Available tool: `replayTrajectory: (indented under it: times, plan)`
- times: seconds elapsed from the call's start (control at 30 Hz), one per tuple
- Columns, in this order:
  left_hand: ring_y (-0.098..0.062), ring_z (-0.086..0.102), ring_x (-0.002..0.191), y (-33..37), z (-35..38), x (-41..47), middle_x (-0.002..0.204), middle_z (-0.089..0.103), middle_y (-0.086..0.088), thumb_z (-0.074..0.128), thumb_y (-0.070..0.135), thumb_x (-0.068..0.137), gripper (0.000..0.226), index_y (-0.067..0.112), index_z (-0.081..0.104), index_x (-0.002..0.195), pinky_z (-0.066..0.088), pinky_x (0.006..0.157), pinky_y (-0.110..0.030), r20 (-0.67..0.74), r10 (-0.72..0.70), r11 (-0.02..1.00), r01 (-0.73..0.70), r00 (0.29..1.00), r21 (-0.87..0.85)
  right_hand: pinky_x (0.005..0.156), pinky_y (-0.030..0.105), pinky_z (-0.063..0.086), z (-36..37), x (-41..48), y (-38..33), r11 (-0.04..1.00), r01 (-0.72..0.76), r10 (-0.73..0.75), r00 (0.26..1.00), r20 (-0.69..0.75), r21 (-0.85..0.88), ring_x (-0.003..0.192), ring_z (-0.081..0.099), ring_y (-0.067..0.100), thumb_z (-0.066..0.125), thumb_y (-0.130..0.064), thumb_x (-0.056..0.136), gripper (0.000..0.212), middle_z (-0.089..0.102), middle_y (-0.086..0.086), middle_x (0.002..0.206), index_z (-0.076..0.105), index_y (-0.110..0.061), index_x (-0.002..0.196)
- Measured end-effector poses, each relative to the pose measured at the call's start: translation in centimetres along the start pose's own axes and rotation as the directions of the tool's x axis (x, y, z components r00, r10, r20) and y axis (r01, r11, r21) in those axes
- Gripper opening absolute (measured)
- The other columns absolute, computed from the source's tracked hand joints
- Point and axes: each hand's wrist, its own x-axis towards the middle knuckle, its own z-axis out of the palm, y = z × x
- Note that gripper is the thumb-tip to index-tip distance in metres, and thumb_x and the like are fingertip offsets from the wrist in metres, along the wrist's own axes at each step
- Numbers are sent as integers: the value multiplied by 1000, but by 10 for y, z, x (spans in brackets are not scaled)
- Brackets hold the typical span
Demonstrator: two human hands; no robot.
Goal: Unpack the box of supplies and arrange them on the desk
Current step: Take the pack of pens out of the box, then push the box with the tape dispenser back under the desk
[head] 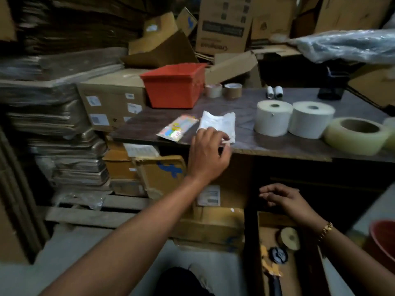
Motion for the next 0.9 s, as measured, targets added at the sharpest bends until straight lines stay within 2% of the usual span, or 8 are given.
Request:
replayTrajectory:
  times: [0.13,0.23,0.37,0.43,0.5,0.63,0.77,0.9]
  plan:
    - [-16,48,92,58,74,-71,91,56,6,55,34,87,14,22,62,91,43,76,-32,287,119,982,-70,951,-177,67,29,47,-19,-8,69,985,-171,171,981,-91,2,76,63,16,60,-9,92,11,70,6,87,70,-12,98]
    - [-14,49,99,77,147,-130,101,55,7,57,35,86,17,25,62,99,44,81,-32,575,3,962,154,818,-224,68,33,44,-36,-13,139,954,-299,300,941,-159,32,77,61,24,65,-8,85,6,68,8,84,69,-12,87]
    - [-26,54,111,87,234,-213,120,52,-6,68,33,81,34,25,63,113,42,89,-24,853,-314,790,613,416,-8,82,34,48,-58,-28,242,878,-478,459,840,-289,5,93,62,24,64,-3,85,12,71,9,92,72,-12,85]
    - [-30,57,110,83,273,-263,122,53,-8,65,40,75,37,31,64,111,44,89,-26,885,-411,717,677,220,165,90,31,47,-66,-38,280,819,-574,536,772,-342,-12,100,63,23,65,-9,85,15,72,7,101,74,-12,96]
    - [-31,59,111,79,305,-311,124,56,-5,52,53,70,40,38,60,106,49,93,-38,876,-468,685,672,112,281,90,28,46,-73,-48,318,750,-649,577,736,-355,-127,101,63,25,63,-17,83,24,69,8,108,75,-18,104]
    - [-35,51,120,98,306,-355,136,41,-11,47,47,88,36,35,58,120,43,100,-37,848,-529,672,616,11,411,93,34,51,-76,-70,377,600,-667,598,741,-306,-443,103,63,31,58,-31,78,38,50,11,131,68,-22,113]
    - [-39,49,122,105,310,-387,147,32,-16,48,37,96,35,30,57,129,38,102,-33,824,-567,649,608,-13,457,92,41,53,-68,-71,384,604,-652,562,756,-336,-458,107,64,38,63,-21,85,48,21,10,158,56,-15,131]
    - [-38,47,126,110,310,-407,152,30,-18,48,38,98,40,29,50,137,39,100,-32,828,-560,647,637,24,419,87,30,44,-60,-75,405,554,-697,643,706,-298,-455,114,58,35,59,-36,94,43,43,10,141,56,-21,134]
